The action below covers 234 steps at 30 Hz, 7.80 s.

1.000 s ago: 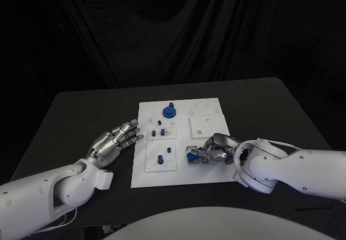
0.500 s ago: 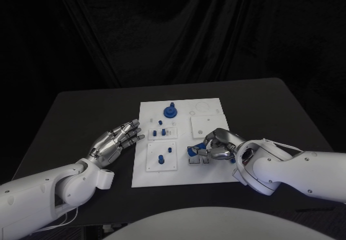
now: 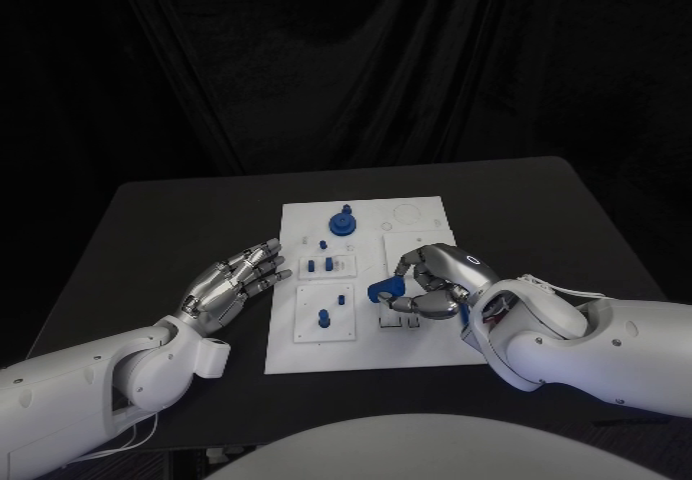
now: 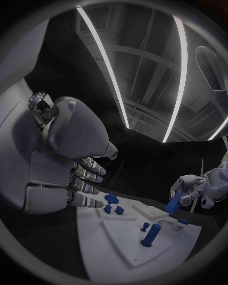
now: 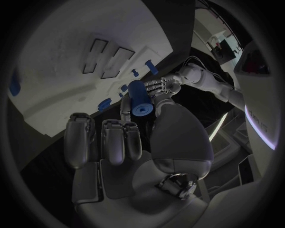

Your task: Assemble the parts on the task board

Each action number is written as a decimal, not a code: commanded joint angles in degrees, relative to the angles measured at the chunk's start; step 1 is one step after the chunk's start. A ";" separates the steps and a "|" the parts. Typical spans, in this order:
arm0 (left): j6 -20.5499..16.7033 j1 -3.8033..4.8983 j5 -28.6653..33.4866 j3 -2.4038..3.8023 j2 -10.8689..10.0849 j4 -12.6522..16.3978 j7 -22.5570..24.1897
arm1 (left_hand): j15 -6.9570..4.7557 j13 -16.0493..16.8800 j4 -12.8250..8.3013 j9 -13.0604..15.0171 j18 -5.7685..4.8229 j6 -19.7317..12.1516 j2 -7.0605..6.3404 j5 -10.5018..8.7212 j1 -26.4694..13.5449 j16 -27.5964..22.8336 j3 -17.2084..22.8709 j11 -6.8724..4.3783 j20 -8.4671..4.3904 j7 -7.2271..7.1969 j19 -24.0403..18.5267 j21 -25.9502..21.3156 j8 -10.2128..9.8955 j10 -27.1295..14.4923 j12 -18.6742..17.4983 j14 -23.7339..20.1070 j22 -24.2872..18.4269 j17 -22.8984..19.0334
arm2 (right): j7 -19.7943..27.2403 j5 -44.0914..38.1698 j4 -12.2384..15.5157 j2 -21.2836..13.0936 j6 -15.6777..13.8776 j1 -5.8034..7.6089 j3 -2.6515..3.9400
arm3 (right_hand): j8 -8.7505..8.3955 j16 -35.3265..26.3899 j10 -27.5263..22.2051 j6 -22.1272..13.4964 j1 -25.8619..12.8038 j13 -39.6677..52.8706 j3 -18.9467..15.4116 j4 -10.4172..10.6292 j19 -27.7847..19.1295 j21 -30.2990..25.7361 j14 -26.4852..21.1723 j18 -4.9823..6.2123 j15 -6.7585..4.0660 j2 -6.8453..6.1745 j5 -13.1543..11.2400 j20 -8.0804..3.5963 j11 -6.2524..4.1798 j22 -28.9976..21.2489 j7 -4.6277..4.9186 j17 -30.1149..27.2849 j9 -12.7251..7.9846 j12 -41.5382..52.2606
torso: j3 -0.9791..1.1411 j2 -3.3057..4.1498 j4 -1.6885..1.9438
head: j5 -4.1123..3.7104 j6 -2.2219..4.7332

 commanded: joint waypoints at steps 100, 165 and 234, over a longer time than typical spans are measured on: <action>1.76 -0.85 -0.01 0.04 0.25 -0.50 0.52 | 0.28 0.05 -0.06 0.05 0.33 0.61 -0.17 0.40 0.48 0.70 0.86 0.40 0.22 2.11 0.36 -0.13 0.26 -0.25 0.23 -0.12 0.08 0.12 | -12.76 -34.49 1.58 -1.44 5.97 -2.49 0.03 | -9.20 -0.44 6.16 -3.27 -2.33 15.09 -4.28 3.45 0.85 -3.60 4.34 0.75 1.78 -2.26 -35.85 1.25 2.18 11.00 2.86 6.09 -3.74 0.31 | 0.00 0.01 0.02 | 0.94 0.01; 1.96 -0.94 -0.01 0.04 0.49 -0.56 0.30 | 0.17 0.14 -0.05 0.07 0.28 0.78 -0.20 0.41 0.46 0.86 1.13 0.72 0.21 2.25 0.44 -0.08 0.30 -0.05 0.86 -0.09 0.11 0.14 | -4.41 -22.41 -2.55 2.52 5.57 -2.50 0.04 | -17.88 1.83 6.16 6.11 18.38 15.09 13.71 -2.52 0.81 -3.78 5.29 0.82 3.01 -2.65 -27.37 2.73 3.41 11.06 4.08 11.39 -21.25 0.31 | -0.01 0.01 0.02 | 1.08 0.01; 2.34 -1.01 -0.01 0.04 0.66 -0.79 -0.70 | 0.00 0.18 0.15 0.12 0.28 1.21 -0.28 0.31 0.27 0.97 1.37 1.09 0.19 2.57 0.52 -0.03 0.40 0.19 1.32 -0.09 0.17 0.14 | 5.15 -14.43 1.54 -2.27 -5.73 -5.12 0.04 | -20.00 2.38 6.16 -7.74 14.58 15.09 2.80 3.10 1.30 -3.14 5.59 0.65 0.24 0.44 -30.85 0.20 0.04 11.31 1.03 12.73 -29.62 0.31 | 0.00 0.01 0.01 | 1.67 0.01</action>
